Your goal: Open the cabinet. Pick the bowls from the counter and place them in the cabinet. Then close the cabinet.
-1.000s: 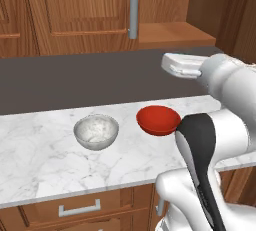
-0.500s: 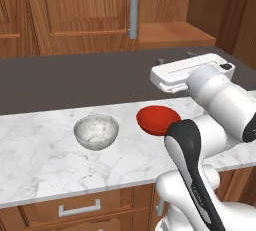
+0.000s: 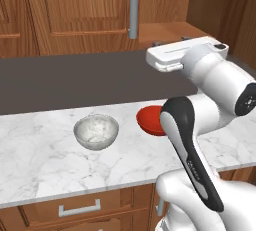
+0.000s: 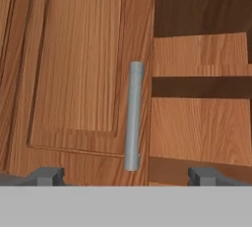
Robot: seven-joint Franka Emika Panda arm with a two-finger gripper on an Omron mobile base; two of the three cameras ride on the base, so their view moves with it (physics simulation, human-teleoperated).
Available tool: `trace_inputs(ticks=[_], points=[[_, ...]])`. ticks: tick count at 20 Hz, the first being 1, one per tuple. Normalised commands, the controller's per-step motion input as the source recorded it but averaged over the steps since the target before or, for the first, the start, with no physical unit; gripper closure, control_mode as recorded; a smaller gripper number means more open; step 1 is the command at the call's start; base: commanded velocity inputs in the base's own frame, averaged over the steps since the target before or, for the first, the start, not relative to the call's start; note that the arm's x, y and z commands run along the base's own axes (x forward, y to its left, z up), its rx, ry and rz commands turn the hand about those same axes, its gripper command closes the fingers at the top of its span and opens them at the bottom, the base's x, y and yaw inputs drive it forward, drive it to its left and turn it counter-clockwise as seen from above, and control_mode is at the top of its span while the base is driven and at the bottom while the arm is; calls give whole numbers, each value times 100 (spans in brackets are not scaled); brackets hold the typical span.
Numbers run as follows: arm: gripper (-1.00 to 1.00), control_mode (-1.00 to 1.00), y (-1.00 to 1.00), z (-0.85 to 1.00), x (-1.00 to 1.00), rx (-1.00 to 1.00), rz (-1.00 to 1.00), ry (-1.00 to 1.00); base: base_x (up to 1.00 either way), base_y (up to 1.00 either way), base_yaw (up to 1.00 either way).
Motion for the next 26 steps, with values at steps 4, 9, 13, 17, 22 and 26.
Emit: trace_inputs(ticks=[4, 9, 13, 17, 22, 26], points=[[-100, -100, 0, 9, 45, -1, 0, 8, 0, 0, 0], [-100, -100, 2, 0, 47, -4, 0, 2, 0, 0, 0], [-100, -100, 19, 0, 46, -10, -4, -2, 0, 0, 0], [-100, -100, 19, 0, 46, -12, -9, -4, 0, 0, 0], [-100, -100, 3, 0, 55, -3, -7, 0, 0, 0, 0], [-100, -100, 0, 0, 66, 0, -2, 0, 0, 0, 0]])
